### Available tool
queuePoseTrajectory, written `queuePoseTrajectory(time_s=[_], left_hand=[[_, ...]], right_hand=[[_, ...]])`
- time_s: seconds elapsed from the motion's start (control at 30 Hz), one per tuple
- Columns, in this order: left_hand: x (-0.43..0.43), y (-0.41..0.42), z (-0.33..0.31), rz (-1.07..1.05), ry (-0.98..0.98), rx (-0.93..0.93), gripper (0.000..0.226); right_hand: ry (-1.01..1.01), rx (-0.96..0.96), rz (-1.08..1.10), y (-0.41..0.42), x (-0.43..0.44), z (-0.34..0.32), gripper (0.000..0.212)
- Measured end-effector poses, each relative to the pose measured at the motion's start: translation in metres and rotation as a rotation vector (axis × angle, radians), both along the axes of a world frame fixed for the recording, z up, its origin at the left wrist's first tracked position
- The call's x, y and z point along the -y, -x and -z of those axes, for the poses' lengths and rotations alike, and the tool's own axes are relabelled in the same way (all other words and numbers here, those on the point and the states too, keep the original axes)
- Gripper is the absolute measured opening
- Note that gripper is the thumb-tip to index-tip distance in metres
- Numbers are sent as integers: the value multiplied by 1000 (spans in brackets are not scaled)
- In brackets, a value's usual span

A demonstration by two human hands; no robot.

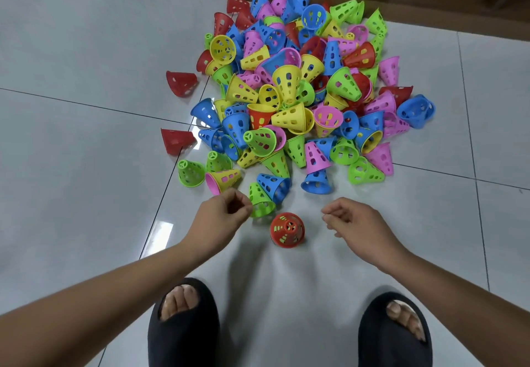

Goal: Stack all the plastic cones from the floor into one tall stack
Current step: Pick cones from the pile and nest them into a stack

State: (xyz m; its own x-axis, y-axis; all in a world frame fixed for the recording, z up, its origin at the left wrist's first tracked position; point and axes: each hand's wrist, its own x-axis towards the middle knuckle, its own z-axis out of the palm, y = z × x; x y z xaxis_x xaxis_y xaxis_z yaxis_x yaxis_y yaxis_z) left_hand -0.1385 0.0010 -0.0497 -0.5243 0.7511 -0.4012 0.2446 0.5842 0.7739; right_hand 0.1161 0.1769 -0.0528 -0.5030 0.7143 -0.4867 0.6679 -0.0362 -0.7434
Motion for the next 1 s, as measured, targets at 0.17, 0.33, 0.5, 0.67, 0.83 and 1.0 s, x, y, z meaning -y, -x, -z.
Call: queuePoseTrajectory(time_s=[0.17,0.33,0.5,0.67,0.83,1.0], left_hand=[[-12,31,1,138,-147,-399,8],[-13,59,21,246,-53,-641,24],[-1,70,42,338,80,-711,37],[11,70,49,270,134,-664,43],[18,66,52,238,232,-587,67],[21,68,52,323,336,-581,72]], right_hand=[[-246,11,-84,13,-24,7,24],[-339,45,-222,24,-37,15,45],[-330,130,-326,21,-36,25,41],[-415,150,-277,17,-30,27,21],[-356,240,-275,10,-20,32,48],[-332,344,-406,6,-15,34,69]])
